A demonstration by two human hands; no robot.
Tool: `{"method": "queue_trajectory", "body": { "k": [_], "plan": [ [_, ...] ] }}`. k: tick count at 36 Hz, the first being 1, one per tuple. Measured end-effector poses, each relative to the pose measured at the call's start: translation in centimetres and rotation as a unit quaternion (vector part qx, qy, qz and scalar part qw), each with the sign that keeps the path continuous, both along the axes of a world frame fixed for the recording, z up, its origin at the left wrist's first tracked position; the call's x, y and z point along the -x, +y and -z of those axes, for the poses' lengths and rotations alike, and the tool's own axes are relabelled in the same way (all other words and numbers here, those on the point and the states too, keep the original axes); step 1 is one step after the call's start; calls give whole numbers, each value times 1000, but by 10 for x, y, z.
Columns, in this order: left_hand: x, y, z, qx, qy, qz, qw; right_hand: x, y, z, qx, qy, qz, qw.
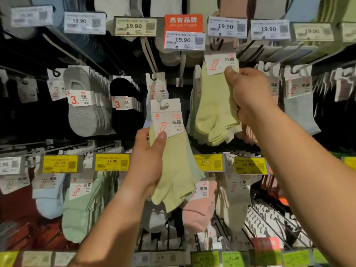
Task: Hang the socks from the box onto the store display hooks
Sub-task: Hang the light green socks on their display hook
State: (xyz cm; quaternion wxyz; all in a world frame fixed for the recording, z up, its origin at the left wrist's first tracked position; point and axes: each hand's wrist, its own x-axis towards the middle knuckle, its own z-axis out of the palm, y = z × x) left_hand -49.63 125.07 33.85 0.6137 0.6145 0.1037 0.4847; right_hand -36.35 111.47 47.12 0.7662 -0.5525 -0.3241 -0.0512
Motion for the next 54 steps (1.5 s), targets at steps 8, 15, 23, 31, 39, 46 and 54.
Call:
{"method": "queue_trajectory", "body": {
  "k": [8, 15, 23, 31, 39, 46, 54],
  "plan": [
    [8, 3, 0, 19, -12, 20, 1000, -44, 32, 6, 90, 5, 90, 992],
    [10, 1, -3, 22, -4, 16, 1000, -85, 64, 17, 209, 6, 143, 967],
    [8, 0, -9, 56, -29, 38, 997, 0, 32, 57, 143, -105, 171, 969],
    [-7, -12, -17, 74, -73, 72, 992, 48, 33, 107, 143, -74, 42, 986],
    [-18, 4, -12, 43, -20, -15, 999, 14, 8, 76, 67, 33, -2, 997],
    [-18, 2, -12, 44, -21, -4, 999, 8, -8, 24, 11, -3, -28, 1000],
    [-15, 4, -6, 38, -11, -18, 999, 0, -5, -10, 21, -31, 1, 999]
  ]
}}
